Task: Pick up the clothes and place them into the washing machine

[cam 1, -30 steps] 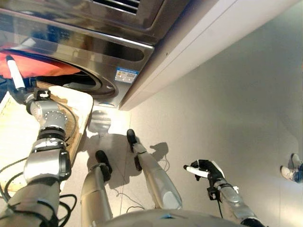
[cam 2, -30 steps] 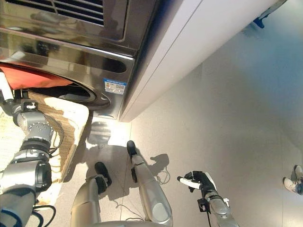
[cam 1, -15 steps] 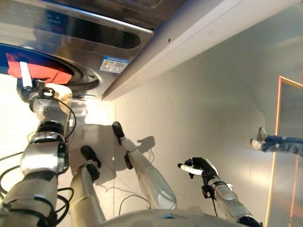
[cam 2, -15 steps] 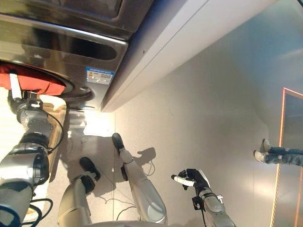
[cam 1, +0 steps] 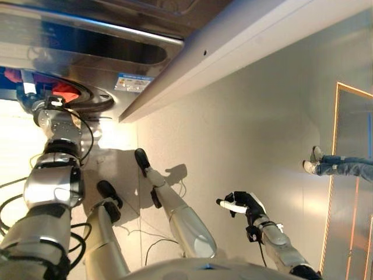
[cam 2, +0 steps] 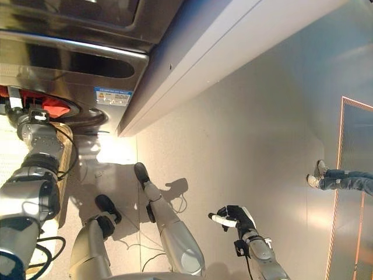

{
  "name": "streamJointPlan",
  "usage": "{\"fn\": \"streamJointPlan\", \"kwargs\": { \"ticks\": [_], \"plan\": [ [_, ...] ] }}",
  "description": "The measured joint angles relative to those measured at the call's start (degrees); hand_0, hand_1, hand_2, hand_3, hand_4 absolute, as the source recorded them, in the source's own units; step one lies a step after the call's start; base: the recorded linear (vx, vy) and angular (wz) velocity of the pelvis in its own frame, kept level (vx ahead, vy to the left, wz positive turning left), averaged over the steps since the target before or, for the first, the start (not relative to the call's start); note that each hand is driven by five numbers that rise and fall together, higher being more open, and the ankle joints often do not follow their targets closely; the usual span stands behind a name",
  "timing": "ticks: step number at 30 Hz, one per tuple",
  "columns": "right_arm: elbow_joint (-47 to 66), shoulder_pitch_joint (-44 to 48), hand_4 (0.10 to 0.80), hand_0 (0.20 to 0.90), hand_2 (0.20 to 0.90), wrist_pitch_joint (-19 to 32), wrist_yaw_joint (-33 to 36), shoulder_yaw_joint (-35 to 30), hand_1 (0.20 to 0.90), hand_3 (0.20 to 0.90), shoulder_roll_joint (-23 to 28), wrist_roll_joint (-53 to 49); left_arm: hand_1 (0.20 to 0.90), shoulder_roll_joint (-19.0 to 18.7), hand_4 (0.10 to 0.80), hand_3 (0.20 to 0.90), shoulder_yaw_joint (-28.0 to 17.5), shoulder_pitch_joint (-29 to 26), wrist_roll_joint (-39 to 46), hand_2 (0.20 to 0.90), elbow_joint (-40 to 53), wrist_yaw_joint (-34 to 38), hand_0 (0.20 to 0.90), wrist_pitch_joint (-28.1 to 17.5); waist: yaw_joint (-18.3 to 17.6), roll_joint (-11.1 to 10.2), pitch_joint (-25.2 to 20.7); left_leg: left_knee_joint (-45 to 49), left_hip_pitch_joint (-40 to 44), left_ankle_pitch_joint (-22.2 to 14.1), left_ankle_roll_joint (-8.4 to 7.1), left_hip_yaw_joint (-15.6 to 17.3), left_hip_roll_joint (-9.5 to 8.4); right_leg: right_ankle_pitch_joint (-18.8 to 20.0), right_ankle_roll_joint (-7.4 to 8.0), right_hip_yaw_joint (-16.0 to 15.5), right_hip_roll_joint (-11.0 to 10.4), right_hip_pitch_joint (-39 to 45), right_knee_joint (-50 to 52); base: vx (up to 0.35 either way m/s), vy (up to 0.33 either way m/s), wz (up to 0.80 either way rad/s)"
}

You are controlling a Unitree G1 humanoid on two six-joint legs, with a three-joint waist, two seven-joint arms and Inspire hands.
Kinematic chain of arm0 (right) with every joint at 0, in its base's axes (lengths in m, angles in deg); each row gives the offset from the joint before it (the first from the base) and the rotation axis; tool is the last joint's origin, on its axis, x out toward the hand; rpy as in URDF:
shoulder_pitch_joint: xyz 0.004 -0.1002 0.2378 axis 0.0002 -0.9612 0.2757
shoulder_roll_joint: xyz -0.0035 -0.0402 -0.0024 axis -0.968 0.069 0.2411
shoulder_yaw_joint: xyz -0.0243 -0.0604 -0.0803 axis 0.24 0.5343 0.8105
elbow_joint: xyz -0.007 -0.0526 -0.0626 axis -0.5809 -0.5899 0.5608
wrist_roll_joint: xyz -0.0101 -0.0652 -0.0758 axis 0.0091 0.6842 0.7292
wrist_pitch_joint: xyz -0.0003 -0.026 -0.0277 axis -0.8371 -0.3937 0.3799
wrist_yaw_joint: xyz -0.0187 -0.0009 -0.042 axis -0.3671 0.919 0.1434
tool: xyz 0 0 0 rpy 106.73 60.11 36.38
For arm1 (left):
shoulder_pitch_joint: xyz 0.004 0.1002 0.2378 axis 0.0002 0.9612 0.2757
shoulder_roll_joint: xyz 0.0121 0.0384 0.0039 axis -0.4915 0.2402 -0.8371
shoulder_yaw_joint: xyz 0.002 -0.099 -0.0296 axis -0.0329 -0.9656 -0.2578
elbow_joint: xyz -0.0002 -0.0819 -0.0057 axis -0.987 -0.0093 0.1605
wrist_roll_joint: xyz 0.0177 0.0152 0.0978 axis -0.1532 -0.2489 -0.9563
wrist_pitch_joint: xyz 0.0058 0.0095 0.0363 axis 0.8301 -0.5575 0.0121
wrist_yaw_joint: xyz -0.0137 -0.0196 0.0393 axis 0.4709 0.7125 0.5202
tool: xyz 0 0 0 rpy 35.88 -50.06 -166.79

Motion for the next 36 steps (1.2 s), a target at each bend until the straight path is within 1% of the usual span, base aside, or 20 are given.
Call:
{"fn": "streamJointPlan", "kwargs": {
  "ticks": [4,5,6,7,8,18,21,24,27,30,35,36],
  "plan": [
    [-0.1,0.0,0.8,0.9,0.9,0.02,-0.03,0.0,0.9,0.9,0.0,0.0,0.2,-0.82,0.3,0.2,0.0,-0.04,-0.01,0.2,0.8,0.32,0.2,-0.14,0.43,0.04,0.01,-0.2,0.34,-0.04,-0.07,0.04,0.06,0.12,0.01,0.05,0.0,0.37,-0.05,0.0,0.0,0.0],
    [-0.21,-0.01,0.8,0.9,0.9,-0.03,-0.06,0.0,0.9,0.9,0.0,0.0,0.247,-0.98,0.333,0.247,0.0,-0.04,-0.01,0.247,0.87,0.41,0.247,-0.17,0.46,0.06,0.03,-0.28,0.69,-0.05,-0.09,0.04,0.04,0.12,0.01,0.06,-0.01,0.7,-0.14,0.0,0.0,0.0],
    [-0.4,-0.07,0.8,0.9,0.9,-0.05,-0.1,-0.01,0.9,0.9,0.03,-0.01,0.543,-1.01,0.545,0.543,0.0,-0.04,-0.02,0.543,1.25,0.46,0.543,-0.2,0.78,0.09,0.03,-0.44,1.15,-0.01,-0.02,0.05,0.03,0.11,-0.01,0.06,-0.03,1.05,-0.12,0.0,0.0,0.0],
    [-0.45,-0.04,0.8,0.9,0.9,-0.03,-0.11,-0.02,0.9,0.9,0.04,-0.02,0.807,-1.06,0.733,0.807,0.0,-0.09,-0.07,0.807,1.94,0.44,0.807,-0.29,1.1,0.11,0.04,-0.49,1.27,0.0,0.0,0.09,0.02,0.11,-0.01,0.07,-0.05,1.1,-0.08,0.016,-0.007,-0.03],
    [-0.43,-0.02,0.8,0.9,0.9,0.05,-0.16,-0.02,0.9,0.9,0.04,-0.02,0.9,-1.12,0.8,0.9,-0.01,-0.09,-0.07,0.9,2.78,0.44,0.9,-0.3,1.33,0.16,0.08,-0.5,1.3,0.01,0.01,0.1,-0.01,0.12,-0.01,0.07,-0.06,1.08,-0.04,0.0,0.0,0.0],
    [-0.71,0.02,0.8,0.9,0.9,0.81,-0.42,-0.03,0.9,0.9,0.05,-0.01,0.9,-1.76,0.8,0.9,-0.16,-0.06,-0.07,0.9,3.87,0.22,0.9,-2.16,2.52,0.66,0.37,-2.44,4.63,0.42,0.42,0.23,-0.38,0.01,-0.18,-0.11,-0.49,4.03,-1.15,0.004,-0.012,0.01],
    [-0.86,0.12,0.8,0.9,0.9,0.82,-0.43,-0.03,0.9,0.9,0.05,0.0,0.9,-1.91,0.8,0.9,-0.19,-0.07,-0.05,0.9,3.87,0.16,0.9,-2.33,2.93,0.75,0.38,-2.79,4.69,0.57,0.23,-0.12,-0.37,-0.15,-0.45,-0.35,-0.41,4.03,-1.08,0.016,-0.037,0.04],
    [-1.11,0.29,0.8,0.9,0.9,0.83,-0.45,-0.08,0.9,0.9,0.05,0.02,0.9,-1.9,0.8,0.9,-0.23,-0.02,-0.04,0.9,3.82,-0.17,0.9,-2.3,2.92,0.89,0.49,-3.32,4.89,0.93,-0.03,-1.07,-0.59,-0.37,-0.78,-1.37,-0.5,4.41,-1.05,0.01,-0.038,0.15],
    [-1.34,0.36,0.8,0.9,0.9,0.87,-0.45,-0.28,0.9,0.9,0.14,0.01,0.9,-1.97,0.8,0.9,-0.14,0.17,-0.06,0.9,3.66,-0.79,0.9,-1.69,3.15,1.15,0.69,-4.6,6.11,1.59,-0.42,-1.52,-1.24,-0.63,-1.12,-1.93,-0.99,5.31,-1.08,0.002,-0.026,0.13],
    [-1.47,0.39,0.8,0.9,0.9,0.84,-0.52,-0.37,0.9,0.9,0.14,0.02,0.9,-1.98,0.8,0.9,-0.13,0.89,-0.15,0.9,3.65,-1.83,0.9,-1.31,4.15,1.84,1.19,-5.42,7.02,1.84,-0.48,-1.73,-1.36,-0.78,-1.3,-2.28,-1.32,6.11,-1.17,-0.009,-0.031,0.04],
    [-1.68,0.42,0.8,0.9,0.9,0.83,-0.55,-0.43,0.9,0.9,0.16,0.04,0.9,-2.01,0.8,0.9,-0.03,2.12,-0.58,0.9,3.41,-2.33,0.9,-0.78,4.49,1.97,1.27,-6.04,7.06,2.55,-0.81,-2.42,-1.5,-1.04,-1.71,-3.15,-1.33,6.1,-0.98,-0.01,-0.022,0.08],
    [-1.72,0.42,0.8,0.9,0.9,0.81,-0.55,-0.48,0.9,0.9,0.18,0.05,0.9,-2.04,0.8,0.9,0.0,2.71,-1.55,0.9,2.47,-2.72,0.9,0.21,4.52,2.06,1.34,-6.37,7.09,2.81,-0.95,-2.65,-1.61,-1.09,-1.78,-3.34,-1.43,6.1,-0.94,-0.01,-0.017,0.1]
  ]
}}
